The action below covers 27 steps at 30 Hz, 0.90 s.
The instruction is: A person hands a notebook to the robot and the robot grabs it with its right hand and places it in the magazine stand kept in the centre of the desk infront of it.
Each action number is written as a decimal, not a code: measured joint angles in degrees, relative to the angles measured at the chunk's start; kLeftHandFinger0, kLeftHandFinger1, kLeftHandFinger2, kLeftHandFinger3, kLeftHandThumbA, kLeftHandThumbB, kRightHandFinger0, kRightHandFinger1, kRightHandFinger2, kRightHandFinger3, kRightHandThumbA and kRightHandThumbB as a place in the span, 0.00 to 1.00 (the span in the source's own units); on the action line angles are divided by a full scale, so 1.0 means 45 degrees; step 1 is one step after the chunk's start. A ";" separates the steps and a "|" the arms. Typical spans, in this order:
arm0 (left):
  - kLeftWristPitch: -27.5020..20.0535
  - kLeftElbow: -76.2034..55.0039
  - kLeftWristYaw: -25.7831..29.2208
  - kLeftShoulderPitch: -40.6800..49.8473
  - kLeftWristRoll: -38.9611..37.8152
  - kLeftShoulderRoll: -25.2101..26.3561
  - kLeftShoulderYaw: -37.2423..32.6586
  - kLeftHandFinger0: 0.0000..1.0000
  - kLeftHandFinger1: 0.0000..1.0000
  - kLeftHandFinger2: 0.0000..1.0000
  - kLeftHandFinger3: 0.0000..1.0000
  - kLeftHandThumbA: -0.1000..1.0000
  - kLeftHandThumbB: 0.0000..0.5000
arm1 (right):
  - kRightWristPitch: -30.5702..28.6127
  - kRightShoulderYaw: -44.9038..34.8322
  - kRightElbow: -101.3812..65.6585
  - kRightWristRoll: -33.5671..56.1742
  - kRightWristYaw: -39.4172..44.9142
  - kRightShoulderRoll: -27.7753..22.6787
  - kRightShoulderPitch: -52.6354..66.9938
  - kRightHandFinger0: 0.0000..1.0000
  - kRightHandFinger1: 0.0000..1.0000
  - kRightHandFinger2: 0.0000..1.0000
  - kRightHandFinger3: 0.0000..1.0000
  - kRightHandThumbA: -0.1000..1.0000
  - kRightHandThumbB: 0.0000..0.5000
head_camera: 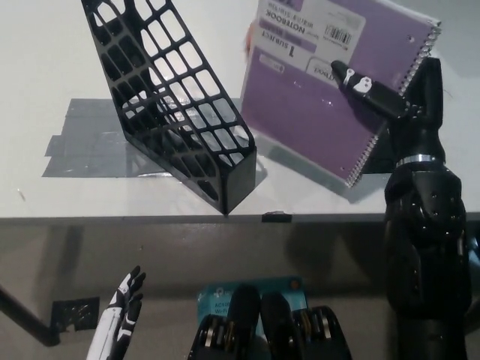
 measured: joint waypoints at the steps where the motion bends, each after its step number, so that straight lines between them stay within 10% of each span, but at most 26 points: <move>1: 0.0000 0.0000 0.0000 0.0016 -0.0008 0.0007 0.0000 0.95 1.00 1.00 1.00 1.00 1.00 | 0.0155 -0.0098 -0.0370 0.0182 -0.0030 0.0106 0.0002 0.00 0.00 0.00 0.00 0.91 0.14; 27: -0.0001 -0.0003 -0.0001 0.0166 -0.0030 0.0008 -0.0004 0.94 1.00 1.00 1.00 1.00 1.00 | 0.1635 -0.0572 -0.3842 0.1496 -0.1149 0.1449 -0.0786 0.00 0.00 0.00 0.00 0.87 0.11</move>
